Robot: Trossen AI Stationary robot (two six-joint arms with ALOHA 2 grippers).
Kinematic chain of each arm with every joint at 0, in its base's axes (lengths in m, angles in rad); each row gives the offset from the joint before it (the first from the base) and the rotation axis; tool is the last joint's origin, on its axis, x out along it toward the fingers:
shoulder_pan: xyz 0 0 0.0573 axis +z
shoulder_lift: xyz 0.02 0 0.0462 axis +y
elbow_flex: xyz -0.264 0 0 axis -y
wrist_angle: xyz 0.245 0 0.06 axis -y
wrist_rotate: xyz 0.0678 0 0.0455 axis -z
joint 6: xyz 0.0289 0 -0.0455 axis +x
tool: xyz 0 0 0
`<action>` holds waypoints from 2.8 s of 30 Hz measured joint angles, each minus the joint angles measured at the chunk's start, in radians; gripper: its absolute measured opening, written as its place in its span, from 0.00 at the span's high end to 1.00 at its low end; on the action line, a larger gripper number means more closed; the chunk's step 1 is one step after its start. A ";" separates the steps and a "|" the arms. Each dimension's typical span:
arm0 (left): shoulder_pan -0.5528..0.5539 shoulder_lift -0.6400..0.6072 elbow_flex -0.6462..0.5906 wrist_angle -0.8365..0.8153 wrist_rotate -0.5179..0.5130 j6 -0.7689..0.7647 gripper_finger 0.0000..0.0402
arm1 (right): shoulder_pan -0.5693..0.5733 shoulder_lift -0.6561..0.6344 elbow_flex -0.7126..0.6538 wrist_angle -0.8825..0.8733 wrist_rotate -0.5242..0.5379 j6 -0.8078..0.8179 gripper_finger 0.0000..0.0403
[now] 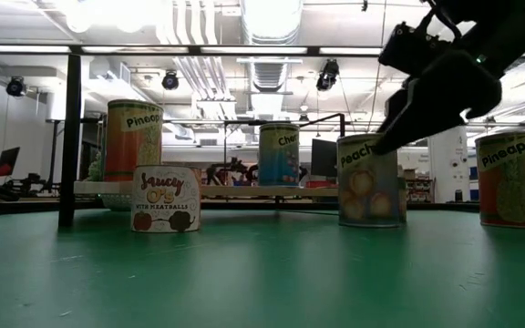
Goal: Pick and place cans onto a shelf
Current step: Put the top canned peaches on the shelf
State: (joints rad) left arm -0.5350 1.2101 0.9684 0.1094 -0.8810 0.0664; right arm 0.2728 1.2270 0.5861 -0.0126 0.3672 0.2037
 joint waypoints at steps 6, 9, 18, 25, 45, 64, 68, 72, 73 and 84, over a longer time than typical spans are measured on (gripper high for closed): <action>-0.004 0.060 0.000 0.070 0.000 -0.006 1.00 | -0.015 0.000 0.015 0.008 -0.011 -0.080 0.30; -0.006 0.099 0.000 0.114 0.000 -0.028 1.00 | -0.018 -0.002 0.049 -0.021 -0.037 -0.122 0.36; -0.036 0.140 0.000 0.131 -0.001 -0.110 1.00 | -0.032 -0.002 0.243 -0.252 -0.138 -0.223 0.46; -0.045 0.142 0.000 0.131 -0.002 -0.110 1.00 | -0.039 -0.002 0.349 -0.391 -0.138 -0.249 0.58; -0.059 0.494 0.130 0.057 0.435 -0.608 1.00 | -0.026 0.001 0.342 -0.349 -0.246 -0.212 0.50; -0.125 1.013 1.060 -1.018 0.562 -0.597 1.00 | -0.026 0.000 0.342 -0.350 -0.248 -0.213 0.44; -0.156 1.048 1.135 -1.093 0.610 -0.599 1.00 | -0.022 0.000 0.341 -0.350 -0.270 -0.212 0.44; -0.175 1.056 1.143 -1.092 0.675 -0.612 1.00 | -0.015 0.000 0.341 -0.351 -0.273 -0.204 0.44; -0.176 1.061 1.135 -1.090 0.681 -0.621 1.00 | -0.014 0.000 0.341 -0.351 -0.274 -0.205 0.44; -0.173 1.069 0.979 -0.973 0.682 -0.655 1.00 | -0.011 0.000 0.341 -0.350 -0.272 -0.187 0.43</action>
State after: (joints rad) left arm -0.7078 2.2791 1.9472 -0.8634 -0.1986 -0.5884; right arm 0.2619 1.2266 0.9272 -0.3625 0.0952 0.0170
